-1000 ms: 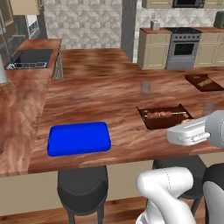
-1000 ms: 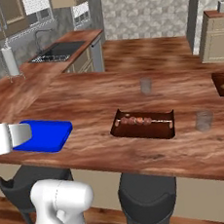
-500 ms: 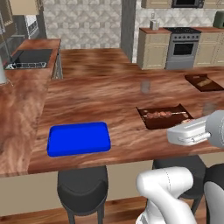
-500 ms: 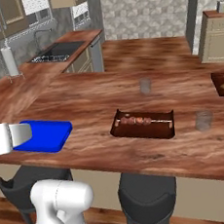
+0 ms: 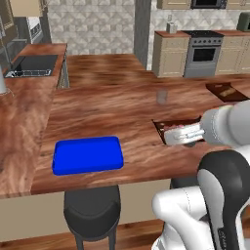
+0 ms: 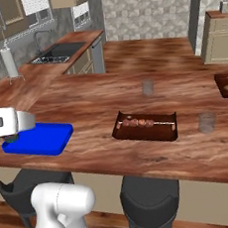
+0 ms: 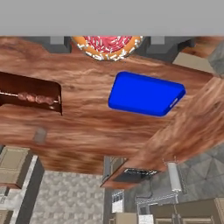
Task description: Take the cupcake and cake from the fridge and place them on the empty tray on the dining counter.
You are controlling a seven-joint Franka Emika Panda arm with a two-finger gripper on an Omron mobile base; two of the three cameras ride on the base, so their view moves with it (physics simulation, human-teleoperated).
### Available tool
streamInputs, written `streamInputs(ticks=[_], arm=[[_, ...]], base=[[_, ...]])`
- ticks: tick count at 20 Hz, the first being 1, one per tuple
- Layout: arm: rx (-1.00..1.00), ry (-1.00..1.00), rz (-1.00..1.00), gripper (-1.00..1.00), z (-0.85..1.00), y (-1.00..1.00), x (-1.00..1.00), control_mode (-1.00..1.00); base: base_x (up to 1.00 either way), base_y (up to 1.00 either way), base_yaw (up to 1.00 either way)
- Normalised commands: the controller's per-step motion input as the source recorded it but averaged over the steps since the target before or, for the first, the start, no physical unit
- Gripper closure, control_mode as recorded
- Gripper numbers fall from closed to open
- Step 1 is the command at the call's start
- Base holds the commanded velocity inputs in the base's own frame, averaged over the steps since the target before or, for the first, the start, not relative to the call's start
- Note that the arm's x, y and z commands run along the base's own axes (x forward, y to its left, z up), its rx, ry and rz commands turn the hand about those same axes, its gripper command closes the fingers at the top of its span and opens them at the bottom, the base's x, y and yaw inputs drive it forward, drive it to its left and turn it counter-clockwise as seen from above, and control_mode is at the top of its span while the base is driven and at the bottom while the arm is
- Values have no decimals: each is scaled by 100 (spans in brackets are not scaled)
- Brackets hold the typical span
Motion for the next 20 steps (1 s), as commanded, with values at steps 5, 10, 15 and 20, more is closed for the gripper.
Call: streamInputs(ticks=[5, 10, 15, 20], arm=[[0, 25, 0, 100, -37, 63, 93, -100], [0, 13, 0, 100, -57, 63, 48, -100], [0, 3, 0, 100, -41, 54, 41, -100], [0, 0, 0, 100, -27, 23, 67, -100]], base=[[0, 0, 0], [0, 0, 0], [0, 0, 0], [0, 0, 0]])
